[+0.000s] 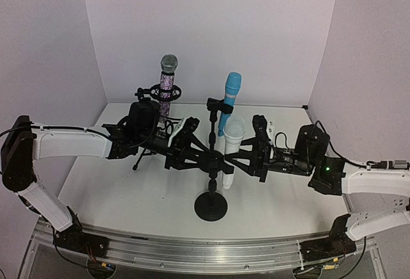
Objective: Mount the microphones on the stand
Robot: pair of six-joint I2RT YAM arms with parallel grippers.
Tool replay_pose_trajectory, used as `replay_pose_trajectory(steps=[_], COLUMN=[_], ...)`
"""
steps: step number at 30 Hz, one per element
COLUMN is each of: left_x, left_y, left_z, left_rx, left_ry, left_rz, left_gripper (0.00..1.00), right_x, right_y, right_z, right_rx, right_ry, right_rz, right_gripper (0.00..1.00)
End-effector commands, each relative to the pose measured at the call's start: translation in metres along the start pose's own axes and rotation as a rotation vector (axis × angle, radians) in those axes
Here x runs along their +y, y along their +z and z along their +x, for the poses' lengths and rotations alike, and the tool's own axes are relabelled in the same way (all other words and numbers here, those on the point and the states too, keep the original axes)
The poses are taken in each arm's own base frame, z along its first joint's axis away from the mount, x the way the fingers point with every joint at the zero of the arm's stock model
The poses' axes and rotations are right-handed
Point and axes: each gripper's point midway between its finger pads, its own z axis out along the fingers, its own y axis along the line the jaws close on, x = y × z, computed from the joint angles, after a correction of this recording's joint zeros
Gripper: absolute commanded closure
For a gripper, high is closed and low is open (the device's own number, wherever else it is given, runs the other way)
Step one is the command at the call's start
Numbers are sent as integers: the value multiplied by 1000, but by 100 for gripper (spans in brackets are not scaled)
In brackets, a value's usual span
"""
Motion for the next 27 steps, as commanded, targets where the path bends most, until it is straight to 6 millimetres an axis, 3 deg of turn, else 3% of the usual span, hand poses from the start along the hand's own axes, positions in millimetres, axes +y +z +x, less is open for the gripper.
replay_pose_trajectory(steps=[1,5,12,27], left_x=[2,4,4,-6], left_y=[3,4,4,9], left_z=[-14,-15,-17,-14], left_rx=[-43,-48,-56,-69], left_ry=[39,45,43,26], left_rz=[4,3,3,7], left_gripper=[100,100,100,100], right_x=[0,1,-2,1], right_y=[4,8,11,16], right_z=[-23,-22,-1,2], right_rx=[-105,-99,-55,-76], right_ry=[-19,-13,18,46], right_rz=[1,-6,10,6], right_gripper=[100,100,100,100])
